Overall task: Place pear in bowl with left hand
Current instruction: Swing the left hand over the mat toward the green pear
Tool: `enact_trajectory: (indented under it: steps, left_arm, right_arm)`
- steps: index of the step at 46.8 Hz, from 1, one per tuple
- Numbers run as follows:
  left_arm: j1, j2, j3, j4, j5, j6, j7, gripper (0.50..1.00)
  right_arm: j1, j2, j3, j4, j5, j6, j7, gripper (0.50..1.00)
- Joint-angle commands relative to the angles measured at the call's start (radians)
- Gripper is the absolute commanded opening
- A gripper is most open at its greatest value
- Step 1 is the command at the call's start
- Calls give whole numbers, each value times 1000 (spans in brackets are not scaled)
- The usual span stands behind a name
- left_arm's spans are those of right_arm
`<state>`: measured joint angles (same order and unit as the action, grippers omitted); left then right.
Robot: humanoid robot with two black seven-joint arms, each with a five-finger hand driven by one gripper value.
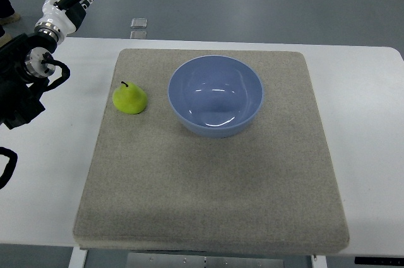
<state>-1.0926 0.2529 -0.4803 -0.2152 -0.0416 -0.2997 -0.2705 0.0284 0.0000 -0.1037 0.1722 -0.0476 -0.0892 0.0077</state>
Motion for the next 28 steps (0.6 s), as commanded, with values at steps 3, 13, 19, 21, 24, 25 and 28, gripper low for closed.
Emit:
enact_trajectory:
  steps: [3, 13, 19, 21, 24, 25, 28]
  left_arm:
    - [-16, 35, 43, 0, 95, -58, 0, 992]
    - [-52, 80, 164, 0, 203, -139, 4, 990]
    - [-98, 117, 220, 0, 281, -185, 4, 990]
    - [-115, 129, 232, 0, 314, -208, 4, 990]
    - [-142, 143, 243, 0, 370, -243, 4, 990]
    - [-151, 147, 246, 0, 393, -255, 4, 990]
    - [-177, 160, 253, -1, 466, -291, 4, 990]
  right_arm:
    - [1, 0, 1, 0, 0, -1, 0, 924]
    - [1, 0, -1, 1, 0, 0, 0, 924]
    - [1, 0, 1, 0, 0, 0, 0, 924]
    - [1, 0, 1, 1, 0, 0, 0, 924]
    - [1, 0, -1, 1, 0, 0, 0, 924]
    - [1, 0, 1, 1, 0, 0, 0, 924]
    - [1, 0, -1, 0, 0, 0, 0, 924]
